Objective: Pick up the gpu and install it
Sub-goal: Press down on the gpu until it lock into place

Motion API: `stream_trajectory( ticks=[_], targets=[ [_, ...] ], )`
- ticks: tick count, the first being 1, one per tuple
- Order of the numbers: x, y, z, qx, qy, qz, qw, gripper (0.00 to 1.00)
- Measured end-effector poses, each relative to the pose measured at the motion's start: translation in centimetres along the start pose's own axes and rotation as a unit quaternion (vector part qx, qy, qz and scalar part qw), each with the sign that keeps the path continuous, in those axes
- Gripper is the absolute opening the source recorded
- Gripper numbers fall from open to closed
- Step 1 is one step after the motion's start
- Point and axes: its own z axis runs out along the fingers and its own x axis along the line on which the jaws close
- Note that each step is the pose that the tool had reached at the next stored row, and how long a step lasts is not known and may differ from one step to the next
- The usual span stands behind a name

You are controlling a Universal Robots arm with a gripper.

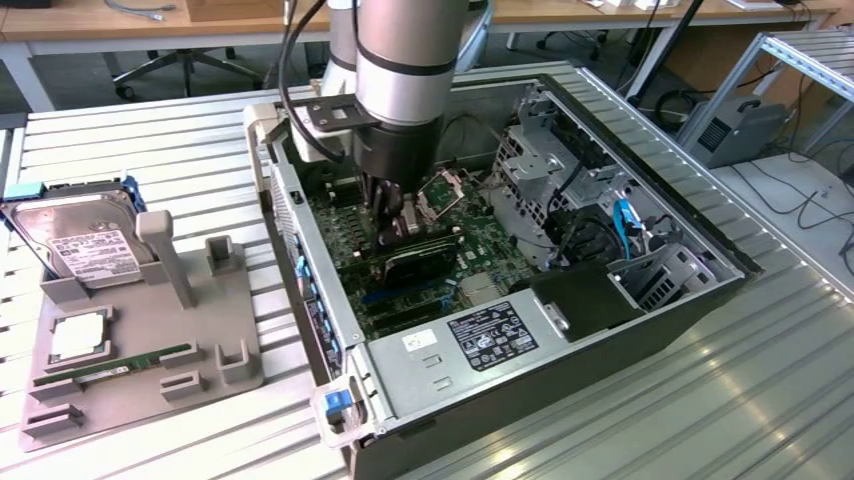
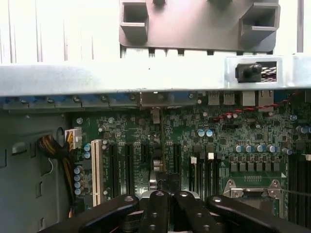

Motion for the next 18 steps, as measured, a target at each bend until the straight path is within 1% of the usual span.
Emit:
stream_trajectory(
  ticks=[4,14,18],
  targets=[
    [-0.02,0.31,0.53,0.0,0.0,0.0,1.0,0.11],
    [-0.03,0.81,0.96,-0.0001,0.0001,0.0,1.0,0.11],
    [-0.01,0.87,1.03,0.0,0.0,0.0,1.0,0.11]
  ],
)
